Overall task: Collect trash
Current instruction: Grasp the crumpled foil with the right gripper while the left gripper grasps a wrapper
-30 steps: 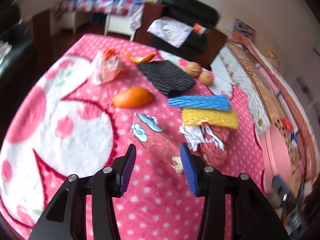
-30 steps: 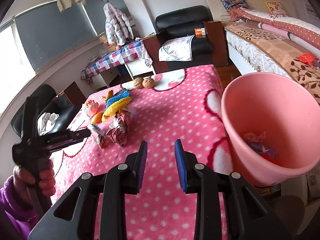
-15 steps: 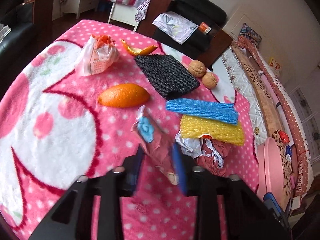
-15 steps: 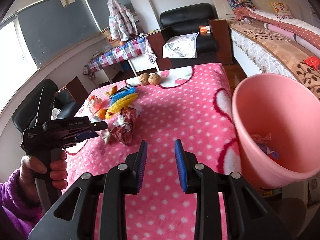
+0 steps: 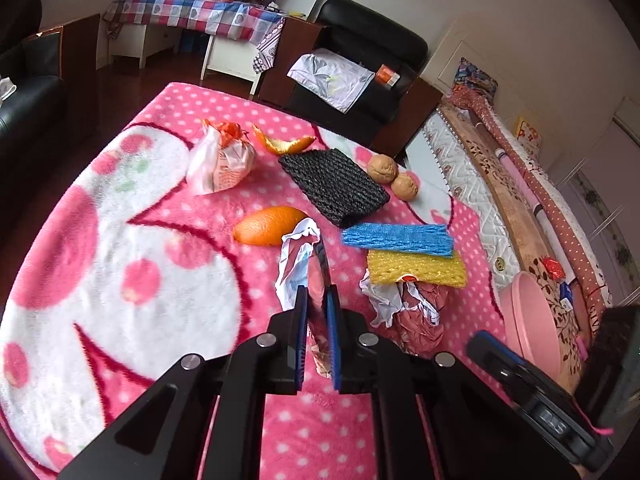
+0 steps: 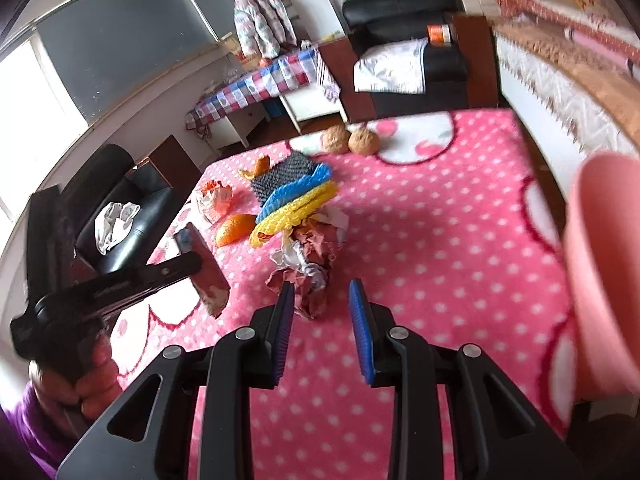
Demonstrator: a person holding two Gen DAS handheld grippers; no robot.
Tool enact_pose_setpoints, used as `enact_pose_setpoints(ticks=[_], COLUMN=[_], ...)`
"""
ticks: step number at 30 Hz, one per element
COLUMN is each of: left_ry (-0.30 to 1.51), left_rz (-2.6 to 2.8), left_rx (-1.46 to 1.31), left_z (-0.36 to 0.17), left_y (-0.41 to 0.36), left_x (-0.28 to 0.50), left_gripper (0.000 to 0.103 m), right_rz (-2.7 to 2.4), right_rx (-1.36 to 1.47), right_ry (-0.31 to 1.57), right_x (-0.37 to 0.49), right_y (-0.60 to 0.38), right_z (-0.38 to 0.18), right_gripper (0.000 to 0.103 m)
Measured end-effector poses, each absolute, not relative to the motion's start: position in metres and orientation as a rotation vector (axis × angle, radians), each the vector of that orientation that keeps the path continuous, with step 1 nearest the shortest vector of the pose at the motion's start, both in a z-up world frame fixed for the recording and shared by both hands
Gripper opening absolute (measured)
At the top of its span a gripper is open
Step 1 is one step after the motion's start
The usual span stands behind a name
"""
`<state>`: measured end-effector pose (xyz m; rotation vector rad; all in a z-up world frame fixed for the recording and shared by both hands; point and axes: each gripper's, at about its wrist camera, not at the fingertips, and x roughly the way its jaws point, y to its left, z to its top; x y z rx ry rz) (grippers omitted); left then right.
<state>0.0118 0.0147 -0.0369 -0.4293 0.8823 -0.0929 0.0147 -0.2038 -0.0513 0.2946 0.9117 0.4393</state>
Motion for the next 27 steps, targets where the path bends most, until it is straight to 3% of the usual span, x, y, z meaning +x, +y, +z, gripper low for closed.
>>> enact_pose_setpoints(ticks=[3,14,16,18,27], left_ry=[0.874,0.858,0.860,0.861,0.854], left_rz=[-0.109,-0.141,-0.145,-0.146,-0.161], left_rx=[-0.435,-0.429,-0.432,-0.433,-0.421], left_z=[-0.035,-0.034,-0.034,-0.034,-0.028], left_y=[0.020,0.028,0.028,0.028,0.022], left_x=[0.008,0.002,0.001,0.001,-0.005], left_gripper=[0.008,0.008,0.008,0.008,0.008], right_rz=[0.431,0.353,0.355,0.350,0.296], right_rx=[0.313,0.328,0.332,0.325,0.260], right_ry=[0.939,1.002,1.004,0.997,0.964], right_x=[0.025,0.046,0.046,0.045,0.025], right_y=[-0.195,-0.178,-0.179,-0.181,-0.199], right_z=[-0.059,-0.079,-0.080,-0.077,-0.058], right_gripper=[0.042,0.043,0.029,0.023,0.020])
